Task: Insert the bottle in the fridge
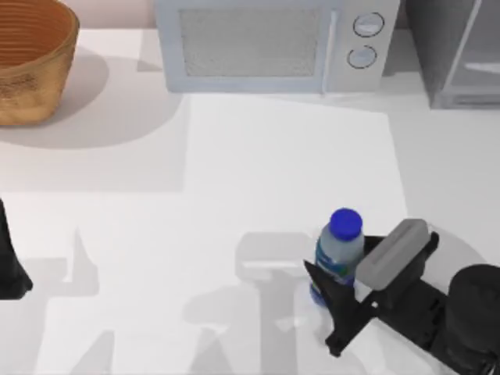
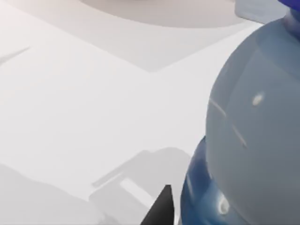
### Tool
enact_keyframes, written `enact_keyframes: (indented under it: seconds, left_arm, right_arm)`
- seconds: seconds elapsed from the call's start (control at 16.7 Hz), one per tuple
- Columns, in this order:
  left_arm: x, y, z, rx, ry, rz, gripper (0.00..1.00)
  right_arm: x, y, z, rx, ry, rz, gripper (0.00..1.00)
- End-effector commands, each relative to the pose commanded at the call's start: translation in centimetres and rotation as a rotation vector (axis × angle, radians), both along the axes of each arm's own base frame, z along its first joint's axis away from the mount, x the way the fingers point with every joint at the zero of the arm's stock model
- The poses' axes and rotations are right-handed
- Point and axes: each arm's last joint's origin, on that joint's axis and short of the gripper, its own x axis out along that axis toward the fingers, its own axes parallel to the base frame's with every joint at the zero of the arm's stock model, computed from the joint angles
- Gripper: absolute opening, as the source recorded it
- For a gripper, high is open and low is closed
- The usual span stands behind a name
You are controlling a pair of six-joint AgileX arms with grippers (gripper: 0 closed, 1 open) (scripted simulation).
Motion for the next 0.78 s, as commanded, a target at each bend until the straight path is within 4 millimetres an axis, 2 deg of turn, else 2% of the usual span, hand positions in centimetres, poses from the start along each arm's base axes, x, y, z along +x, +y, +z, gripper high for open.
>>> enact_keyframes:
  seconds: [0.18,0.24,0.78]
  left_arm:
    - [0.00,0.00,0.00,0.000,0.000,0.000,1.00]
    - [0.00,0.00,0.00,0.000,0.000,0.000,1.00]
    - [0.00,0.00,0.00,0.000,0.000,0.000,1.00]
  right_arm:
    - [0.00,0.00,0.00,0.000,0.000,0.000,0.03]
    - [0.00,0.00,0.00,0.000,0.000,0.000,0.01]
    - [0.02,-0.08,0.02,0.000,0.001,-0.002,0.01]
